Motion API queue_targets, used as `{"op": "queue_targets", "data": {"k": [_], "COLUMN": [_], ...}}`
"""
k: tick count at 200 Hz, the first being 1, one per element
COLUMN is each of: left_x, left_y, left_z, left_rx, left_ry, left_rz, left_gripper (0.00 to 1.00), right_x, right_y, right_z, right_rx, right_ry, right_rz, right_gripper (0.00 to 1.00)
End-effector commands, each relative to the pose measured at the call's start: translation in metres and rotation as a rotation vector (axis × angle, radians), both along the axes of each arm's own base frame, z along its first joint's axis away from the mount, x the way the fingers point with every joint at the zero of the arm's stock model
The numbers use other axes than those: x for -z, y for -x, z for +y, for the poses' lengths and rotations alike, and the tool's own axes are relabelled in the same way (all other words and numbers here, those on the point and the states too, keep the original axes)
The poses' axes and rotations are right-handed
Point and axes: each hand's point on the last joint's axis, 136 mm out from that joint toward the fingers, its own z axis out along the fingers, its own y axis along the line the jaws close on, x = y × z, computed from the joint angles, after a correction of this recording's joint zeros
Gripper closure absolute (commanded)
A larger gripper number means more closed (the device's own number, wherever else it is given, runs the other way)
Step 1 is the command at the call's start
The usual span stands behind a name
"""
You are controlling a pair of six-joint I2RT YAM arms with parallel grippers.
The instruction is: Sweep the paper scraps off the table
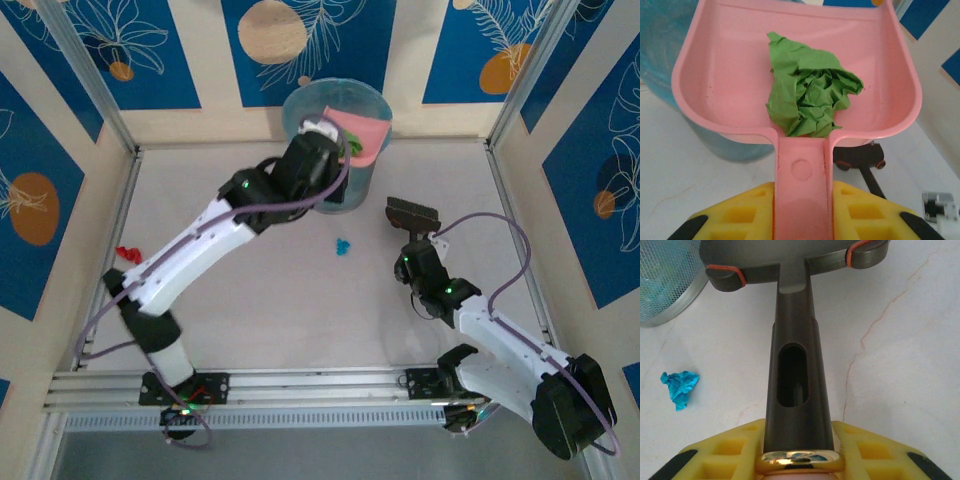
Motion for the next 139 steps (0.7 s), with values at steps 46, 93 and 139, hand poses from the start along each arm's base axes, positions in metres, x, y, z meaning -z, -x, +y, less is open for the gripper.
{"op": "queue_targets", "data": {"k": [46,93,139], "left_x": [-0.015,-0.033,-0.047], "left_y": [-0.075,-0.094,-0.087], "left_z": [-0.004,-0.031,-0.031], "left_rx": [0.054,0.187,0.217], "left_ry": [0.431,0.771,0.840], "left_rz": [0.285,0.445,0.457], "left_gripper": [1.00,1.00,1.00], "right_x": [-0.023,-0.028,-0.028], "right_y": [-0.014,-0.013,-0.013], "right_z": [0.001,-0.004,-0.007], "right_rx": [-0.011,-0.010,-0.016], "right_ry": [0.039,0.069,0.087], "right_rz": [-0.084,-0.094,-0.107], "right_gripper": [1.00,1.00,1.00]}}
